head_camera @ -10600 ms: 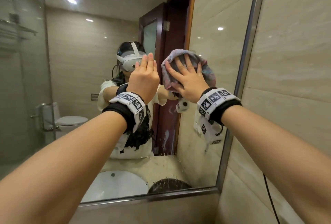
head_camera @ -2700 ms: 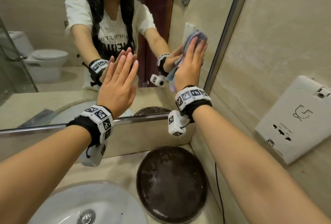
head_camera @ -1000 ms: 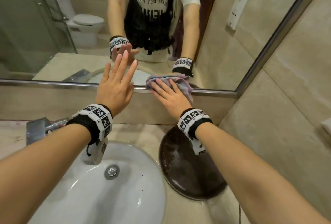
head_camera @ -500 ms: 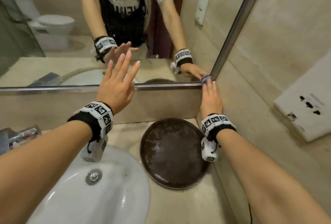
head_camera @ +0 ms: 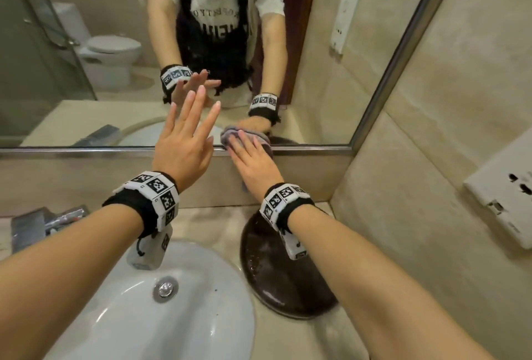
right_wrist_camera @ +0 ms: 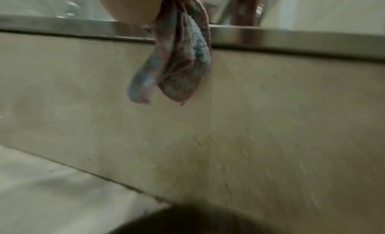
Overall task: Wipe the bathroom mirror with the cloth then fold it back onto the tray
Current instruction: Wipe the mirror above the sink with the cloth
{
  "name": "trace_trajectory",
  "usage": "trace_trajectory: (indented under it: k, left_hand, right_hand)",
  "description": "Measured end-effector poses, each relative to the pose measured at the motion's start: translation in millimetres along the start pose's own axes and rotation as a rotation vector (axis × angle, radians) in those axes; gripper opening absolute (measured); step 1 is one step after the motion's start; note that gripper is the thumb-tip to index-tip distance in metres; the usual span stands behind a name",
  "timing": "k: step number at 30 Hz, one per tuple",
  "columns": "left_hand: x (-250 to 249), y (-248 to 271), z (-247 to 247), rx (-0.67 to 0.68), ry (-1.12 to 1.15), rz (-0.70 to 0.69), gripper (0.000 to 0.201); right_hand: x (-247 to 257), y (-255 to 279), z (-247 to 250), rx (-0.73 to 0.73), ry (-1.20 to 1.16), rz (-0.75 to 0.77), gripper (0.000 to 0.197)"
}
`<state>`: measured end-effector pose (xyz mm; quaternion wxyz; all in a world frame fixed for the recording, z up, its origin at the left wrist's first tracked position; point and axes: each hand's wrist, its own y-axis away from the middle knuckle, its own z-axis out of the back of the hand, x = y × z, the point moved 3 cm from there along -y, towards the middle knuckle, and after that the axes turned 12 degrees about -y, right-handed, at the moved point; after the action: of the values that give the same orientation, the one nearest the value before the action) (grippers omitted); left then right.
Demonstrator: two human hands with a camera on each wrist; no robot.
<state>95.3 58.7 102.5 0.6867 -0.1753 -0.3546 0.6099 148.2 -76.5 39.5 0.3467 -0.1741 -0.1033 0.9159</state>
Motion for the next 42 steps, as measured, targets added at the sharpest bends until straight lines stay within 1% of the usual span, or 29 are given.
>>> trace_trajectory:
  k: [1, 2, 3, 6, 8, 9, 10, 11, 12, 13, 15, 18, 19, 20, 21, 22, 24, 26, 28, 29, 31, 34, 36, 38, 40, 42]
  left_hand:
    - [10.3, 3.0, 2.3, 0.000, -0.015, 0.034, 0.058]
    - [20.5, 6.2, 4.5, -0.004, -0.030, 0.069, 0.058]
    - [29.4, 9.5, 6.5, -0.009, -0.046, 0.101, 0.057]
    - [51.3, 17.1, 11.4, -0.013, -0.099, 0.153, 0.056]
    - [61.8, 18.7, 14.1, -0.012, -0.118, 0.157, 0.057]
    - [66.3, 17.4, 16.4, -0.016, -0.120, 0.161, 0.058]
    - [70.2, 15.2, 19.8, -0.025, -0.122, 0.168, 0.059]
    - [74.1, 10.2, 24.8, -0.038, -0.123, 0.173, 0.059]
    - [76.2, 4.7, 27.2, -0.046, -0.121, 0.175, 0.059]
    - [78.9, -2.8, 32.0, -0.063, -0.120, 0.179, 0.059]
    - [82.9, -20.3, 46.4, -0.110, -0.120, 0.184, 0.059]
    - [87.9, -45.1, 67.2, -0.181, -0.103, 0.188, 0.060]
    - [89.2, -51.1, 72.7, -0.204, -0.104, 0.189, 0.060]
    - [90.5, -56.6, 76.8, -0.223, -0.109, 0.186, 0.060]
    - [91.6, -60.8, 79.7, -0.237, -0.115, 0.182, 0.061]
    - [92.4, -63.6, 81.6, -0.244, -0.119, 0.181, 0.061]
    - [93.9, -68.1, 83.9, -0.242, -0.121, 0.172, 0.062]
    - [97.3, -74.6, 88.9, -0.242, -0.111, 0.171, 0.061]
    - [103.5, -86.4, 98.2, -0.260, -0.109, 0.178, 0.060]
    - [106.7, -94.0, 103.3, -0.279, -0.114, 0.182, 0.059]
    - [113.8, -110.7, 112.5, -0.327, -0.130, 0.196, 0.057]
    - [124.8, -137.9, 127.8, -0.395, -0.151, 0.225, 0.056]
    - [133.1, -155.6, 139.8, -0.431, -0.163, 0.240, 0.056]
    - [138.9, -172.0, 154.7, -0.466, -0.179, 0.243, 0.057]
    - [142.7, -184.9, 167.2, -0.486, -0.172, 0.234, 0.059]
    - [146.2, -194.9, 179.3, -0.508, -0.183, 0.222, 0.060]
  right_hand:
    - [6.7, -9.8, -0.6, 0.041, 0.036, 0.059, 0.055]
    - [13.3, -17.1, 3.7, 0.032, 0.081, 0.113, 0.057]
    - [17.4, -24.8, 9.0, -0.008, 0.102, 0.151, 0.050]
    - [17.5, -49.5, 37.3, -0.196, 0.121, 0.224, 0.049]
    - [3.5, -65.9, 64.0, -0.355, 0.165, 0.254, 0.046]
    - [-5.5, -73.7, 80.0, -0.400, 0.166, 0.258, 0.048]
    - [-13.7, -80.4, 96.4, -0.432, 0.174, 0.252, 0.056]
    - [-22.5, -87.0, 116.7, -0.470, 0.177, 0.236, 0.061]
    - [-32.8, -92.8, 133.0, -0.531, 0.172, 0.207, 0.059]
    - [-42.3, -97.6, 152.7, -0.601, 0.175, 0.146, 0.054]
    - [-62.5, -101.2, 188.0, -0.732, 0.159, -0.009, 0.047]
    - [-76.1, -102.5, 210.6, -0.810, 0.063, -0.256, 0.050]
    - [-72.0, -101.9, 208.6, -0.822, 0.044, -0.327, 0.051]
    - [-64.5, -101.2, 203.2, -0.829, 0.031, -0.360, 0.052]
    - [-55.2, -101.2, 194.6, -0.813, 0.029, -0.345, 0.054]
    - [-44.7, -100.7, 184.2, -0.767, 0.042, -0.267, 0.055]
    - [-27.9, -96.2, 166.9, -0.622, 0.101, 0.001, 0.053]
    - [-31.1, -94.7, 167.8, -0.518, 0.164, 0.217, 0.053]
    - [-45.1, -103.3, 187.4, -0.453, 0.232, 0.301, 0.056]
    - [-52.4, -110.0, 202.4, -0.447, 0.272, 0.302, 0.057]
    - [-64.4, -127.9, 237.5, -0.481, 0.327, 0.279, 0.058]
    - [-75.1, -159.2, 286.7, -0.505, 0.364, 0.256, 0.058]
    - [-78.9, -174.7, 318.7, -0.502, 0.334, 0.204, 0.065]
    - [-84.8, -183.0, 352.9, -0.535, 0.278, 0.139, 0.064]
    - [-97.2, -186.4, 387.9, -0.547, 0.215, 0.007, 0.063]
    - [-119.2, -183.9, 421.7, -0.619, 0.142, -0.194, 0.071]
